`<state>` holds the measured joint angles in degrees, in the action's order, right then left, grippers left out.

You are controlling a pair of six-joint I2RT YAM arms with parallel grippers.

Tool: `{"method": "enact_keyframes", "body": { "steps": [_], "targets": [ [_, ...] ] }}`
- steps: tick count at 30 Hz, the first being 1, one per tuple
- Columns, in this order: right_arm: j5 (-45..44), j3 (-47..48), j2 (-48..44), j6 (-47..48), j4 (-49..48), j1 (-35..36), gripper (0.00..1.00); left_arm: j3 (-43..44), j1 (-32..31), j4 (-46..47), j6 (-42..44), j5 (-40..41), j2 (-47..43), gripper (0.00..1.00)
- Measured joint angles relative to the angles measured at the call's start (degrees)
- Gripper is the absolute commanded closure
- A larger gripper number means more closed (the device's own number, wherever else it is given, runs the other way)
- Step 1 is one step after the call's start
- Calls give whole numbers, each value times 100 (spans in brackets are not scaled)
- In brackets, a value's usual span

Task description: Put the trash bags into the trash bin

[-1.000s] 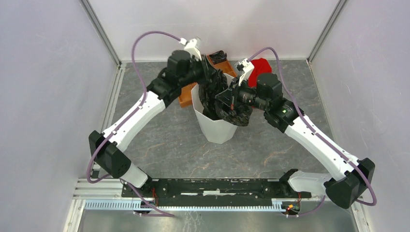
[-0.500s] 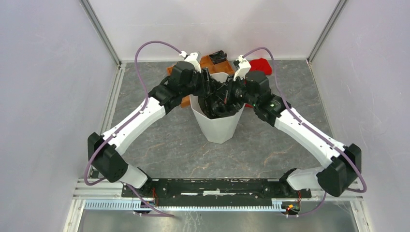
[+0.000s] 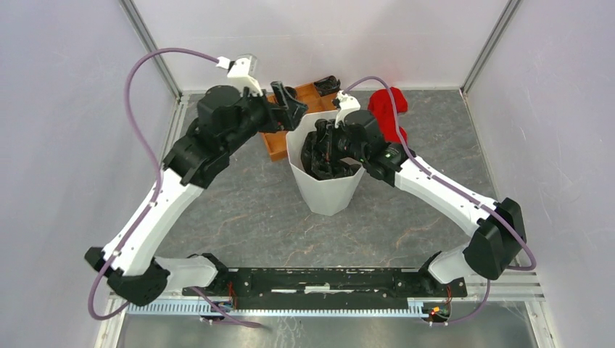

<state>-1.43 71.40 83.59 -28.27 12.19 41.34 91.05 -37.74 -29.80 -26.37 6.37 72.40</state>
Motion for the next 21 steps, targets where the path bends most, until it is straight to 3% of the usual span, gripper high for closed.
{"method": "enact_keyframes", "body": {
  "steps": [7,12,19,21],
  "targets": [
    [166,140,-269,258,192,20,99,-756,0,271,-232,-623,-833,6],
    [450,177,-817,310,-81,20,98,-1397,0,713,-761,-1316,-938,12],
    [645,175,-949,306,-352,20,96,-1484,0,1294,-1257,-1665,-573,36],
    [673,175,-949,308,-382,20,96,-1484,0,1429,-1355,-1703,-481,38]
  ]
}}
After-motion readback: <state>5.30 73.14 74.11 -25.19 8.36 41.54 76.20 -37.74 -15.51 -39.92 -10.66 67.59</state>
